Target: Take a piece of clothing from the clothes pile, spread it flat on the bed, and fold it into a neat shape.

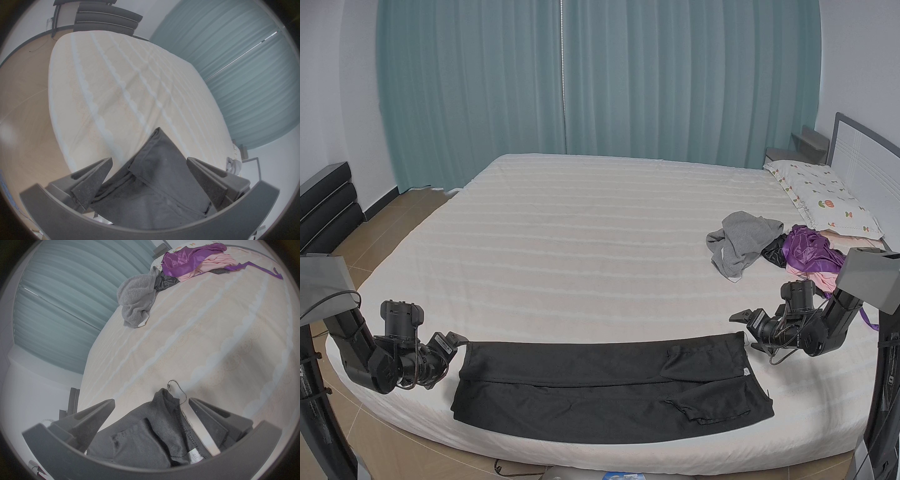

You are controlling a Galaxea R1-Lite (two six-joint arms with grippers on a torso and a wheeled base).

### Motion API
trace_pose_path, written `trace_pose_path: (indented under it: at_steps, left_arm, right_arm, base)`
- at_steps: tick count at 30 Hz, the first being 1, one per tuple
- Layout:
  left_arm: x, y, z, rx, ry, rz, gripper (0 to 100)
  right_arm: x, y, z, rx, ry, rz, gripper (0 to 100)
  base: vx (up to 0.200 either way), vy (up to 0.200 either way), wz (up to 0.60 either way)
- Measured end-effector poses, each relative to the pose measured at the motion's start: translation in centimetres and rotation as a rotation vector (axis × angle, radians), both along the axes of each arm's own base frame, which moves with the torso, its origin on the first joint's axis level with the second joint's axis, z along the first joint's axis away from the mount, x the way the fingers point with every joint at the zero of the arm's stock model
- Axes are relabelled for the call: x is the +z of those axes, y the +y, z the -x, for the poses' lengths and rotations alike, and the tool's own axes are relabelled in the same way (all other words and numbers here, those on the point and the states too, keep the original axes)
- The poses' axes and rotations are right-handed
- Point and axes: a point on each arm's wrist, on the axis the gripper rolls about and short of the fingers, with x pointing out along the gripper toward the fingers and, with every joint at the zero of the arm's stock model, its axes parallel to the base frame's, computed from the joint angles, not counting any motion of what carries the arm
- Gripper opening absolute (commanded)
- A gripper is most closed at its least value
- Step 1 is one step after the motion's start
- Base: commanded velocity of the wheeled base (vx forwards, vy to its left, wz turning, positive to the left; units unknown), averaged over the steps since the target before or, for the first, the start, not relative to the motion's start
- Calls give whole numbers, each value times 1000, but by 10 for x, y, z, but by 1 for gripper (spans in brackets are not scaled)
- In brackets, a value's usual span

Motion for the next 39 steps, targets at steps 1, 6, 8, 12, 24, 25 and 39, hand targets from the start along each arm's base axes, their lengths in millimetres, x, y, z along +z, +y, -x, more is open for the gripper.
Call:
trace_pose_path:
  at_steps: [1, 6, 8, 12, 24, 25, 39]
  left_arm:
    - [2, 1, 1, -2, -17, 5, 100]
    - [2, 2, 5, -9, -23, 18, 100]
    - [0, 2, 4, -8, -22, 18, 100]
    - [-4, 3, 2, -7, -12, 18, 100]
    - [-8, 3, 1, -7, 2, 19, 100]
    - [-8, 3, 1, -7, 1, 19, 100]
    - [-9, 3, 1, -7, 5, 19, 100]
  right_arm:
    - [0, 0, 0, 0, 0, -1, 100]
    - [0, -1, 1, 1, 3, -4, 100]
    - [0, -1, 1, 2, 4, -6, 100]
    - [0, -1, 1, 4, 4, -7, 100]
    - [0, -1, 1, 5, 3, -7, 100]
    - [0, -1, 1, 5, 3, -7, 100]
    - [0, -1, 1, 5, 4, -7, 100]
  base:
    - [0, 0, 0]
    - [0, 0, 0]
    - [0, 0, 0]
    - [0, 0, 0]
    - [-67, 0, 0]
    - [-200, 0, 0]
    - [-14, 0, 0]
